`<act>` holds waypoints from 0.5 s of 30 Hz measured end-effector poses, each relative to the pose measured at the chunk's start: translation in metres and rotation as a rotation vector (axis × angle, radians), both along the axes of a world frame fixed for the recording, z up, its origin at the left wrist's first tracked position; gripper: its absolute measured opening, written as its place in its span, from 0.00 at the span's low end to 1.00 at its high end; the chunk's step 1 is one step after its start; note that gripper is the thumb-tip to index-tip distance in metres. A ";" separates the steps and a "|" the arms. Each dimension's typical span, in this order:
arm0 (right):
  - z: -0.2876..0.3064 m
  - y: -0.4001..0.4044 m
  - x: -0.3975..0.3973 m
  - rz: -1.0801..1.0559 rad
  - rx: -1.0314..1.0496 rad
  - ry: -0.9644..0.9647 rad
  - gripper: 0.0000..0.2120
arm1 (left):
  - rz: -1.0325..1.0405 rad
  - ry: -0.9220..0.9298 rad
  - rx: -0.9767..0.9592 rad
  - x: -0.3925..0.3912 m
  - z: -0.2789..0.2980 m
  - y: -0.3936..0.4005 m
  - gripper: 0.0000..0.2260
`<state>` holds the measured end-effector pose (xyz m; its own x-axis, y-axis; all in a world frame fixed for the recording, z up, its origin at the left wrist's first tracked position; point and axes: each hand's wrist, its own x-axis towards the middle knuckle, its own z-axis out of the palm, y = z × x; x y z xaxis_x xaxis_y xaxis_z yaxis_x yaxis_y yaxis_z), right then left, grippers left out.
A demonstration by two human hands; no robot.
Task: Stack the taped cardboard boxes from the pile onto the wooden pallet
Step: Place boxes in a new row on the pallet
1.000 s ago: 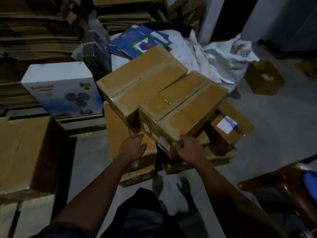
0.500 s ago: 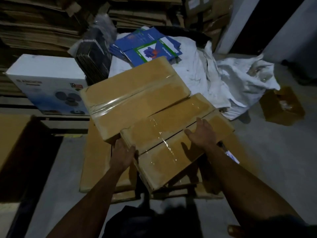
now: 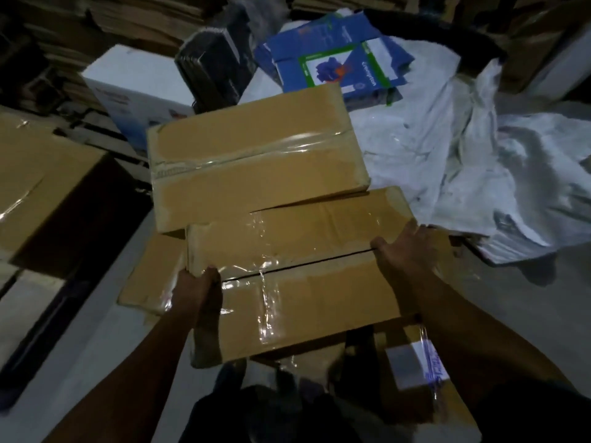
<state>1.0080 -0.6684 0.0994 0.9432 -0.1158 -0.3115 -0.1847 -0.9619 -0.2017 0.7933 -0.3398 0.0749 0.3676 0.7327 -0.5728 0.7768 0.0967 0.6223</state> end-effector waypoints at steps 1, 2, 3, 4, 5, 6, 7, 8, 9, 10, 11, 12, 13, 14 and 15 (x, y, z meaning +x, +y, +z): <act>-0.007 -0.008 0.005 0.007 0.001 -0.013 0.49 | 0.046 0.017 -0.009 -0.001 -0.003 -0.004 0.29; -0.013 -0.014 0.009 0.012 0.004 -0.020 0.50 | 0.092 0.037 -0.015 -0.001 -0.004 -0.007 0.30; -0.018 -0.019 0.014 0.007 0.018 -0.018 0.51 | 0.129 0.056 -0.014 -0.001 -0.007 -0.007 0.30; -0.021 -0.022 0.018 -0.003 0.038 -0.011 0.52 | 0.151 0.079 -0.024 -0.001 -0.006 -0.009 0.31; -0.024 -0.024 0.021 -0.009 0.057 -0.003 0.53 | 0.169 0.087 -0.030 0.000 -0.007 -0.009 0.30; -0.028 -0.025 0.024 -0.005 0.070 0.011 0.54 | 0.180 0.094 -0.035 0.002 -0.007 -0.010 0.30; -0.031 -0.026 0.027 -0.001 0.073 0.025 0.54 | 0.182 0.094 -0.026 0.003 -0.008 -0.011 0.30; -0.035 -0.026 0.030 0.002 0.071 0.030 0.55 | 0.185 0.097 -0.030 0.004 -0.007 -0.012 0.29; -0.037 -0.026 0.032 0.000 0.068 0.028 0.56 | 0.197 0.094 -0.023 0.005 -0.009 -0.012 0.29; -0.039 -0.025 0.033 -0.007 0.067 0.025 0.56 | 0.199 0.093 -0.025 0.006 -0.009 -0.013 0.29; -0.039 -0.024 0.034 -0.010 0.070 0.028 0.57 | 0.205 0.092 -0.022 0.005 -0.010 -0.013 0.29; -0.039 -0.024 0.034 -0.012 0.077 0.032 0.57 | 0.205 0.089 -0.023 0.004 -0.008 -0.014 0.29; -0.038 -0.023 0.033 -0.017 0.086 0.029 0.57 | 0.204 0.087 -0.016 0.002 -0.010 -0.013 0.28; -0.037 -0.024 0.030 -0.022 0.098 0.021 0.56 | 0.197 0.094 -0.015 -0.001 -0.008 -0.015 0.27; -0.036 -0.025 0.027 -0.033 0.114 0.012 0.55 | 0.194 0.103 -0.010 -0.002 -0.006 -0.018 0.27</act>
<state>1.0346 -0.6937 0.0635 0.9355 -0.1094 -0.3359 -0.2186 -0.9263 -0.3070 0.7910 -0.3582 0.0693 0.1595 0.7782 -0.6074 0.8024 0.2562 0.5390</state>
